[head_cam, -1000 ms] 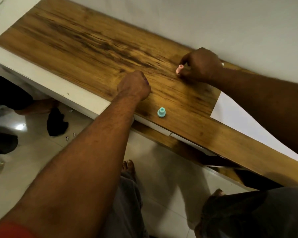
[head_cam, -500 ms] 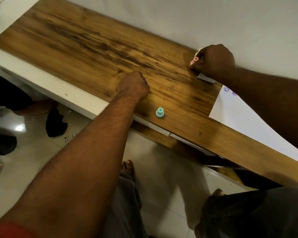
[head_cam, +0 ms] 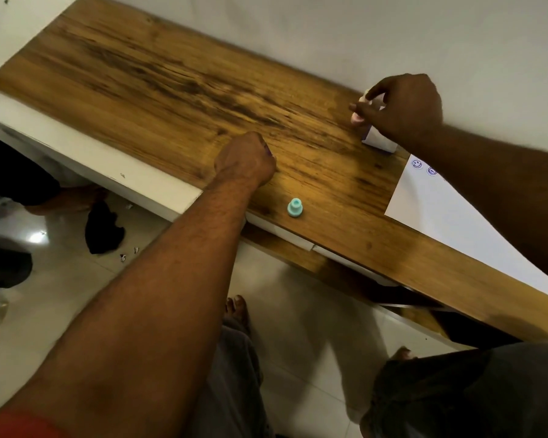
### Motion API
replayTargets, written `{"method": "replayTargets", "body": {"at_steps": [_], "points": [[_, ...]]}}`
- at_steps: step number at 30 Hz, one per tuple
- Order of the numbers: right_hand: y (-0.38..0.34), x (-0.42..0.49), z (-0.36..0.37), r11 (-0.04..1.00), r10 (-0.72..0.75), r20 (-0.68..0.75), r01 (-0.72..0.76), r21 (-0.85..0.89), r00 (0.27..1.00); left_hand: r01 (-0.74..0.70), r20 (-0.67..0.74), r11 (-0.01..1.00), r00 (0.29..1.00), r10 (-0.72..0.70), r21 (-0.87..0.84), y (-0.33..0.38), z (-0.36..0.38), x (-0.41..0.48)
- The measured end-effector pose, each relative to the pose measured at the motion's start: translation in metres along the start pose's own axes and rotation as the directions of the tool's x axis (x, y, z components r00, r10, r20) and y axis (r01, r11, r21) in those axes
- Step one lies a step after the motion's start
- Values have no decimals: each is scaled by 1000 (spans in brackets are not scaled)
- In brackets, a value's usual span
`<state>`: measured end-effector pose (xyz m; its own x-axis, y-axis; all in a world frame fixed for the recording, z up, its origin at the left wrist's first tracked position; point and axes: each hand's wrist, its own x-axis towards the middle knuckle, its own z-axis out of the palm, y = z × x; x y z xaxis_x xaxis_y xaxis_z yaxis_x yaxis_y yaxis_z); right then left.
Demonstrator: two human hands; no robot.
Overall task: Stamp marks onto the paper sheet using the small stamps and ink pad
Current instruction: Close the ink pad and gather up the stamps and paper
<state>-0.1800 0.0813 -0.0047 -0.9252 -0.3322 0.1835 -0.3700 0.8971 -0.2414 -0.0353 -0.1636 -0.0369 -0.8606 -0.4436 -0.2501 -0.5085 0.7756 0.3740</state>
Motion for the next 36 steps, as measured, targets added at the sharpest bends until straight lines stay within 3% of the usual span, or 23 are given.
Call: {"method": "replayTargets", "body": {"at_steps": [2,4,7,9,11,19,26,32,36], "points": [[-8,-11,-13,994,-77,-49,81,70,996,-1,0,1000,1000,1,1,0,0,-1],[-20,-32,-21,947,-265,52,250,201,963,2,1,1000,1000,-2,0,1,0,-2],[-44,-78,-23,834,-535,265,453,314,802,3,-2,1000,1000,-3,-1,3,-1,-4],[-56,-102,-15,786,-613,315,520,334,725,-8,-10,1000,1000,8,-6,5,0,-6],[-64,-116,-4,771,-635,336,540,337,696,-29,-26,1000,999,29,-11,7,2,-10],[-75,-96,18,807,-590,354,516,288,726,-46,-28,998,998,47,35,11,4,-11],[-42,-38,20,965,-246,266,211,155,932,-29,8,999,1000,29,26,11,5,-6],[-20,-18,18,994,-100,207,91,52,973,-34,-3,999,999,34,22,11,8,-5],[-14,-18,18,996,-86,202,78,46,976,-38,-6,999,999,38,14,10,8,-4]]}}
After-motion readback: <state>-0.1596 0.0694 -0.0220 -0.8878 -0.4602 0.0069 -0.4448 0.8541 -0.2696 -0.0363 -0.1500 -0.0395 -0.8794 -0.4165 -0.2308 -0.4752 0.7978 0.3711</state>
